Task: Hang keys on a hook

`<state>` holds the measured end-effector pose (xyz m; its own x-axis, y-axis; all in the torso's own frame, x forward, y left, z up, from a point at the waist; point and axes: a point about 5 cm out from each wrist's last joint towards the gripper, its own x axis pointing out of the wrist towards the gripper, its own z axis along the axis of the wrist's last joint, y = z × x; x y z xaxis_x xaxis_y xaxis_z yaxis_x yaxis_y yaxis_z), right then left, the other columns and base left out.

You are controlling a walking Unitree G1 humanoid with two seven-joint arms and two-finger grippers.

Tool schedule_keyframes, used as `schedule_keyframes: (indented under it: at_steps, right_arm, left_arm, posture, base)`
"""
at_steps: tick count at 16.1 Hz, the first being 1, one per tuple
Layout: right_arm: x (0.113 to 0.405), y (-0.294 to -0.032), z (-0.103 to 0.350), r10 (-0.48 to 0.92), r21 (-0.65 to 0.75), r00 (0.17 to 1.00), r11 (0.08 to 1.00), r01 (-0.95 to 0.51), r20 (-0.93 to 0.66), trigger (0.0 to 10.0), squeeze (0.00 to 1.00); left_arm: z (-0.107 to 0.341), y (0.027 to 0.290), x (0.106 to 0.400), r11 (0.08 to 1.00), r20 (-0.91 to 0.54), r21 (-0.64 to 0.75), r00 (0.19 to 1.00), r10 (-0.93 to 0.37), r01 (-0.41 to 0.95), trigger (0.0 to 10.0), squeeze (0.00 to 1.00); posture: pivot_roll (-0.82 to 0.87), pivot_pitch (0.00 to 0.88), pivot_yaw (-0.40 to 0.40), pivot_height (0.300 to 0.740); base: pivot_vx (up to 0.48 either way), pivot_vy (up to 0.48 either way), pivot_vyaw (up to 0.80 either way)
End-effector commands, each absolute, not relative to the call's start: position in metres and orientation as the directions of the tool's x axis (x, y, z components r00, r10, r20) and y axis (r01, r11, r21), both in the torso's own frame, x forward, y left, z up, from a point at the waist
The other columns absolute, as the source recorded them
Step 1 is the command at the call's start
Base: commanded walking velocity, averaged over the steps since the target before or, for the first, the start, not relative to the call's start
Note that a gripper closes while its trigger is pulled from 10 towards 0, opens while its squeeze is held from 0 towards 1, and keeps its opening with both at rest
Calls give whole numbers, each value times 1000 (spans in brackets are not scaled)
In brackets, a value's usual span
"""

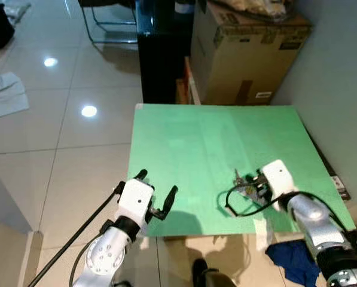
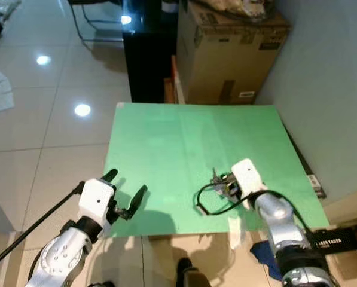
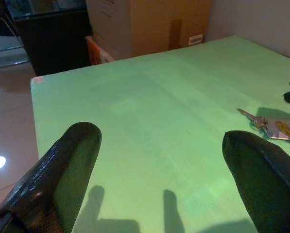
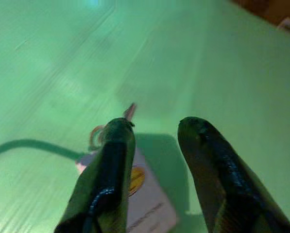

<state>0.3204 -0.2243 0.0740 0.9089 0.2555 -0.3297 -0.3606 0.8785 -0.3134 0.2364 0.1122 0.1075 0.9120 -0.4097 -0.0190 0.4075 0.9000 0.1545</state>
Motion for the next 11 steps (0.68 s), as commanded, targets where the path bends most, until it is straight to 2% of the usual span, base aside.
schedule_keyframes:
  at_steps: [1,2,3,5,7,11]
  right_arm:
    - [323,-226,79,220,-324,928,892,-316,-300,10000,988]
    - [329,-223,89,148,-296,968,933,-205,-204,10000,0]
    - [330,-218,104,5,-226,999,974,-14,-39,10000,0]
    - [314,-203,113,-124,-235,986,961,148,113,10000,0]
    - [291,-194,108,-198,-240,970,944,227,139,10000,0]
    - [272,-195,94,-216,-239,972,943,232,92,10000,0]
  left_arm:
    - [103,112,235,896,-41,147,907,-419,420,10000,0]
    - [103,112,236,894,-41,149,906,-421,422,10000,0]
    - [103,111,239,892,-41,154,905,-423,424,10000,0]
    - [104,108,250,893,-25,155,906,-423,421,10000,0]
    - [107,103,267,902,-3,131,910,-414,411,10000,0]
    - [88,86,292,896,-85,21,894,-441,444,10000,0]
  posture:
    - [-9,264,-47,740]
    - [-9,261,-46,740]
    - [-11,250,-46,740]
    - [-26,208,-53,740]
    - [-70,143,-58,740]
    - [-126,79,-34,740]
  base:
    - [0,0,0]
    - [0,0,0]
    - [0,0,0]
    - [0,0,0]
    - [0,0,0]
    - [0,0,-664]
